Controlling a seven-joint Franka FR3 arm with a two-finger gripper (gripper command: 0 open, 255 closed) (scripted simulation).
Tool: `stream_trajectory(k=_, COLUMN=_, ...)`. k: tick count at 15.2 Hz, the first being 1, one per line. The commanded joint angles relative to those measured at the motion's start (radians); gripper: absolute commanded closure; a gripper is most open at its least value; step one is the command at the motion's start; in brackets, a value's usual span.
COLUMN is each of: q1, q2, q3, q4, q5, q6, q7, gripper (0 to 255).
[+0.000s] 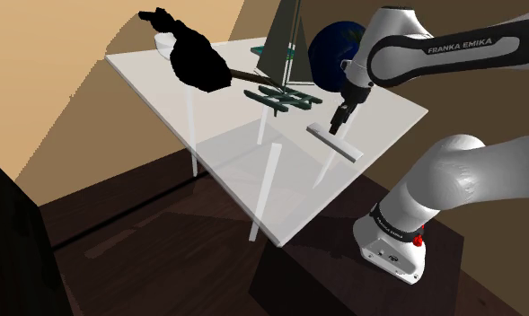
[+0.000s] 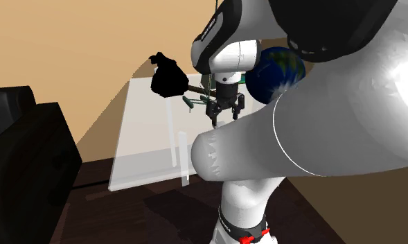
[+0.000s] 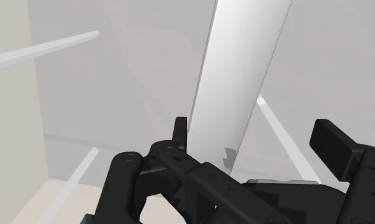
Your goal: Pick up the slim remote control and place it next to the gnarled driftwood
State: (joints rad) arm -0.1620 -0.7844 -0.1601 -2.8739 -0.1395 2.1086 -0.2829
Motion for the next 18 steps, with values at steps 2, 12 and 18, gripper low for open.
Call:
stream_trajectory(k=2, q1=-0.018, q2=0.044, q3=-0.019, q4=-0.035, q5=-0.025, q6=0.078, q7=-0.013, gripper=0)
stream_trajectory(k=12, q1=-0.022, q2=0.124, q3=-0.032, q4=-0.086, q5=-0.039, q6=0.208, q7=-0.011, gripper=0)
stream_trajectory(k=18, q1=-0.022, q2=0.124, q3=-0.032, q4=-0.086, q5=-0.039, q6=0.207, q7=-0.011, gripper=255)
